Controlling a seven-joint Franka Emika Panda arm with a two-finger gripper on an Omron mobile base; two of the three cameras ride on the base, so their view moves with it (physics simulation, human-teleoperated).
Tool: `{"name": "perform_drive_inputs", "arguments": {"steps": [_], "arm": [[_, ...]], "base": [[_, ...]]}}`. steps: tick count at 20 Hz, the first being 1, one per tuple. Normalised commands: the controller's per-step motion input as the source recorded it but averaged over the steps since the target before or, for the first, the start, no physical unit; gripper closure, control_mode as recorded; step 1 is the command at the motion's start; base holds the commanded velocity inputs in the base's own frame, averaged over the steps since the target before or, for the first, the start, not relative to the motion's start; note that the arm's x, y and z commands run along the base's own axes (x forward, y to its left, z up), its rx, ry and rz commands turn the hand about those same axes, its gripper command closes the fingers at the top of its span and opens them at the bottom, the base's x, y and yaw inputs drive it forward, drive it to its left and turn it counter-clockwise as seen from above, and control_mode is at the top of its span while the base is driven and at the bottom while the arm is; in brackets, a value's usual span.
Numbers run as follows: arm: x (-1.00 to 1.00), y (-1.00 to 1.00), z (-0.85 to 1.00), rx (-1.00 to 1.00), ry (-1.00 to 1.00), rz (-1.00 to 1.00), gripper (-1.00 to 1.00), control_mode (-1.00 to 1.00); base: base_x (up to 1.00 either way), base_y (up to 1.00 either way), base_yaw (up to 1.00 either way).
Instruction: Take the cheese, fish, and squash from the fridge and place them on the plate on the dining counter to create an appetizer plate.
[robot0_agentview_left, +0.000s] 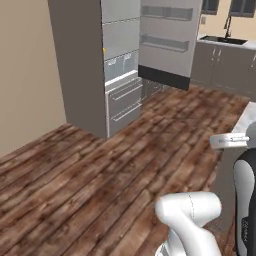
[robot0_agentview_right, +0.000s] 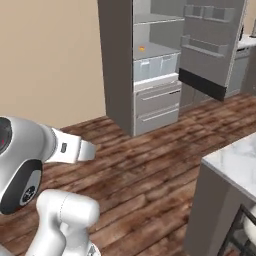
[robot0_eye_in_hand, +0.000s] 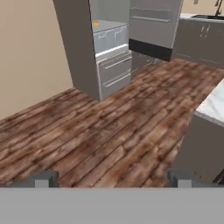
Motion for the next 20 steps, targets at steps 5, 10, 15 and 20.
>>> {"name": "perform_drive_inputs", "arguments": {"steps": [5,10,15,20], "arm": [[0.0,0.0,0.0,0.0,0.0,0.0,-1.0,1.0],[0.0,0.0,0.0,0.0,0.0,0.0,-1.0,1.0],[0.0,0.0,0.0,0.0,0.0,0.0,-1.0,1.0],[0.0,0.0,0.0,0.0,0.0,0.0,-1.0,1.0]], "base": [[1.0,0.19,0.1],[1.0,-0.07,0.0],[1.0,-0.38,-0.08],[1.0,-0.27,-0.21]]}}
